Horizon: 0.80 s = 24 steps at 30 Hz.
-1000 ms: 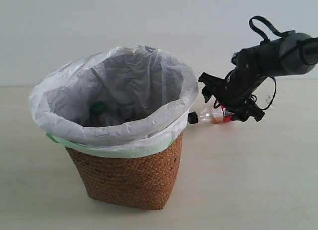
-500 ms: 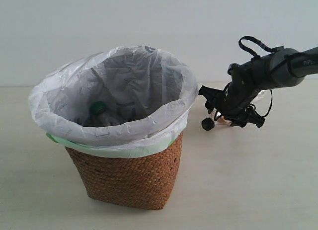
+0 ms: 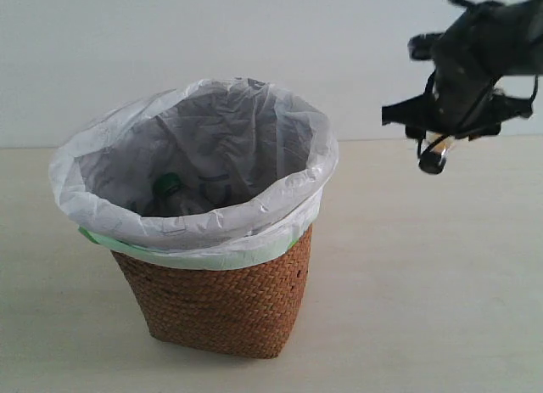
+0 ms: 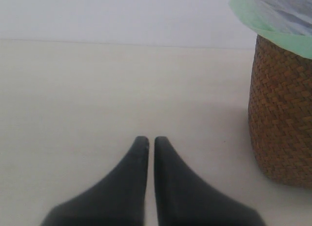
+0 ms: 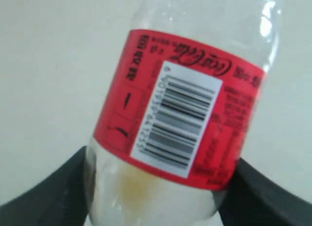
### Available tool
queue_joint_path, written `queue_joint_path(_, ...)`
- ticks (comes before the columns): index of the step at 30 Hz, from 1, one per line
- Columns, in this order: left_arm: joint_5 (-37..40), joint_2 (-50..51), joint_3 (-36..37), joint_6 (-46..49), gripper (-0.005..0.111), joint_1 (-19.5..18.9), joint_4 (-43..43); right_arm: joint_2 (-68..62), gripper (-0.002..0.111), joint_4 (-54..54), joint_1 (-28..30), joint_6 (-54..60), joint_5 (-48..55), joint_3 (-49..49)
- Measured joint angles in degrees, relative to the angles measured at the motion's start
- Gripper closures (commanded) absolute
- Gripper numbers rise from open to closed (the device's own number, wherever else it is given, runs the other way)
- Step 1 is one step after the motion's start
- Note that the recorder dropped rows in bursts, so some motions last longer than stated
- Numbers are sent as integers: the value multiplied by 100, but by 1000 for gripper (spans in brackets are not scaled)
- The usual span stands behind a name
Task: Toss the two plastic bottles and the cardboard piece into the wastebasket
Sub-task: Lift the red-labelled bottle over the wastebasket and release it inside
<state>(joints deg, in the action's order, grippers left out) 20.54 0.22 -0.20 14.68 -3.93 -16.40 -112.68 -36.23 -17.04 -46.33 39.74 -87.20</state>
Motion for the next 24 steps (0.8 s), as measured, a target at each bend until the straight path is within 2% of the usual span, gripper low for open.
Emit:
queue_joint_path(4, 0, 0, 0, 0, 103, 0, 0, 1360, 108, -238, 8, 395, -188, 484)
queue_joint_path(8, 0, 0, 0, 0, 103, 0, 0, 2744, 108, -959, 35, -80, -1946, 2169)
queue_joint_path(10, 0, 0, 0, 0, 103, 0, 0, 3099, 108, -1285, 35, -242, -2549, 2783)
queue_joint_path(12, 0, 0, 0, 0, 103, 0, 0, 3262, 108, -1403, 35, -387, -2696, 3136)
queue_joint_path(16, 0, 0, 0, 0, 103, 0, 0, 3327, 108, -1430, 35, -648, -2583, 3198)
queue_joint_path(19, 0, 0, 0, 0, 103, 0, 0, 3408, 108, -1208, -109, -719, -3061, 3222)
queue_joint_path(22, 0, 0, 0, 0, 103, 0, 0, 3470, 108, -962, -559, -934, -4034, 3233)
queue_joint_path(24, 0, 0, 0, 0, 103, 0, 0, 3484, 108, -904, -1153, -1299, -4939, 3133)
